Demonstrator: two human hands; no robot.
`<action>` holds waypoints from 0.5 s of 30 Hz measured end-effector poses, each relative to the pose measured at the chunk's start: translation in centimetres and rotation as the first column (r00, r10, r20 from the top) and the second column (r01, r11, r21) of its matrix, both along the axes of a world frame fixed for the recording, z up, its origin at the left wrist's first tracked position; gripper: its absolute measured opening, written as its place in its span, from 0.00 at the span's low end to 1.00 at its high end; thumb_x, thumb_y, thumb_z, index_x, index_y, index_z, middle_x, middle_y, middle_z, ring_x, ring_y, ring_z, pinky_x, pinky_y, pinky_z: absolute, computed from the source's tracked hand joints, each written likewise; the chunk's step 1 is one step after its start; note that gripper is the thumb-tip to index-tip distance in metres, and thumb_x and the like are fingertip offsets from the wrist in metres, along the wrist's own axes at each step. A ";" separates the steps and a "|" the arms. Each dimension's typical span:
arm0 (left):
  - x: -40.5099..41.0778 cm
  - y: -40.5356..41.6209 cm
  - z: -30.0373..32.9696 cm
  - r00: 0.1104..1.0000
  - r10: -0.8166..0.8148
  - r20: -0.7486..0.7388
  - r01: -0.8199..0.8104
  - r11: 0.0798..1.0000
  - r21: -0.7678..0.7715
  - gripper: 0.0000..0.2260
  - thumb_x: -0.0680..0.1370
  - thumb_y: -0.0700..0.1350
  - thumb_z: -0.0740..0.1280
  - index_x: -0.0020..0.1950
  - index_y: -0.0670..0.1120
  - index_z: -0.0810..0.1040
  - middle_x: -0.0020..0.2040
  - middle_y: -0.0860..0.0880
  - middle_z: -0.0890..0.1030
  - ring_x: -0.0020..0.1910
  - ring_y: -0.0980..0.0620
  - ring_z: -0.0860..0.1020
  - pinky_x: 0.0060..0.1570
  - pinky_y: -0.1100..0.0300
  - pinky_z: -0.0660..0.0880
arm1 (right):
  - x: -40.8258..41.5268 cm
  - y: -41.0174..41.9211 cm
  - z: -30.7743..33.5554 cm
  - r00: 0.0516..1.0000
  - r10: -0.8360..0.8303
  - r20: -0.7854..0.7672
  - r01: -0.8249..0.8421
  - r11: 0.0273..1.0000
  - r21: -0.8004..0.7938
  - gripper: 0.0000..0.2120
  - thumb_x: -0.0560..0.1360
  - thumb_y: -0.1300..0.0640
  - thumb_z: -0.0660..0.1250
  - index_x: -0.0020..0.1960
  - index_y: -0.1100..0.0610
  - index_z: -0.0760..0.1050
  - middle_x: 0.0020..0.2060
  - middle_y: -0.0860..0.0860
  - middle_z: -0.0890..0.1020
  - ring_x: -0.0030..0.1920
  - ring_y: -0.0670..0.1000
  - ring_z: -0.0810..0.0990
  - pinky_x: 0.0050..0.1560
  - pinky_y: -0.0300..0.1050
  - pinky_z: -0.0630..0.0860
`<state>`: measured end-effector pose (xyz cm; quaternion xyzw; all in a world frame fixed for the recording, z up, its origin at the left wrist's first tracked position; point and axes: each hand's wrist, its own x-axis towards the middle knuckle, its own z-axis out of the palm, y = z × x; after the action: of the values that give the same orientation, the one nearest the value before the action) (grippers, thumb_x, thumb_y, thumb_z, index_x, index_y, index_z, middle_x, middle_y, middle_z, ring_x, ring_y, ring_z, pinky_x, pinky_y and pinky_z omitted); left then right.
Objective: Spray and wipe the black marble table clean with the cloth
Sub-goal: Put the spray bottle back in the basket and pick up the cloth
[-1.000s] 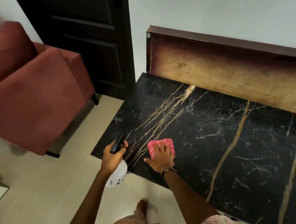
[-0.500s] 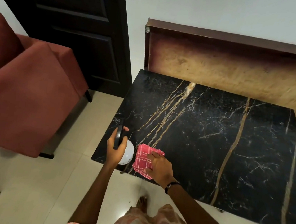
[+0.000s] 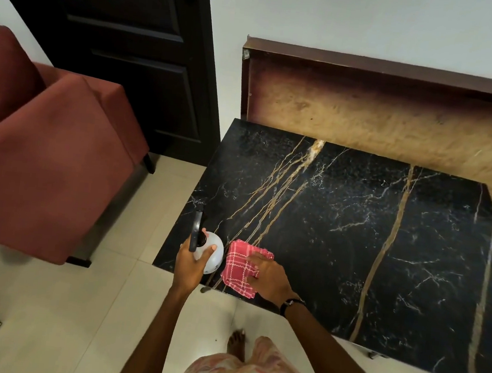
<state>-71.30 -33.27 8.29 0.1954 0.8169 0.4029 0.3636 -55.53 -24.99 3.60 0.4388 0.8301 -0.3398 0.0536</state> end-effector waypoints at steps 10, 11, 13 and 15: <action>2.2 0.6 1.3 0.985 0.006 -0.170 -0.003 1.000 0.020 0.29 0.74 0.53 0.68 0.70 0.41 0.67 0.63 0.37 0.77 0.61 0.36 0.76 0.56 0.40 0.76 | 4.6 -0.1 1.9 0.876 -0.365 -0.315 0.319 0.929 -0.188 0.14 0.77 0.61 0.66 0.62 0.58 0.75 0.59 0.53 0.80 0.59 0.51 0.79 0.60 0.44 0.76; 2.9 1.0 1.7 0.983 0.011 -0.184 -0.004 0.999 0.036 0.28 0.74 0.53 0.68 0.70 0.42 0.67 0.63 0.38 0.77 0.60 0.36 0.76 0.56 0.40 0.77 | 5.3 -0.1 2.5 0.861 -0.377 -0.340 0.329 0.924 -0.193 0.14 0.77 0.61 0.66 0.62 0.58 0.75 0.60 0.52 0.80 0.60 0.50 0.78 0.60 0.43 0.75; 4.9 1.9 2.9 0.985 0.016 -0.174 -0.002 0.997 0.080 0.28 0.74 0.54 0.67 0.69 0.42 0.68 0.63 0.40 0.77 0.60 0.38 0.76 0.56 0.41 0.77 | 6.7 0.1 3.9 0.826 -0.395 -0.402 0.340 0.918 -0.202 0.15 0.77 0.60 0.67 0.63 0.57 0.75 0.60 0.51 0.79 0.60 0.50 0.78 0.59 0.42 0.75; 7.3 2.8 4.1 0.989 -0.011 -0.146 0.030 0.991 0.127 0.26 0.74 0.55 0.67 0.68 0.42 0.70 0.63 0.41 0.78 0.60 0.40 0.76 0.56 0.43 0.77 | 8.3 0.4 5.5 0.772 -0.423 -0.474 0.368 0.906 -0.209 0.17 0.76 0.57 0.68 0.64 0.56 0.74 0.61 0.51 0.79 0.61 0.49 0.77 0.59 0.42 0.76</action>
<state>-64.04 -30.50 12.42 0.2559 0.8113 0.4358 0.2939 -47.23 -24.60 9.12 0.4944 0.6844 -0.4899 -0.2173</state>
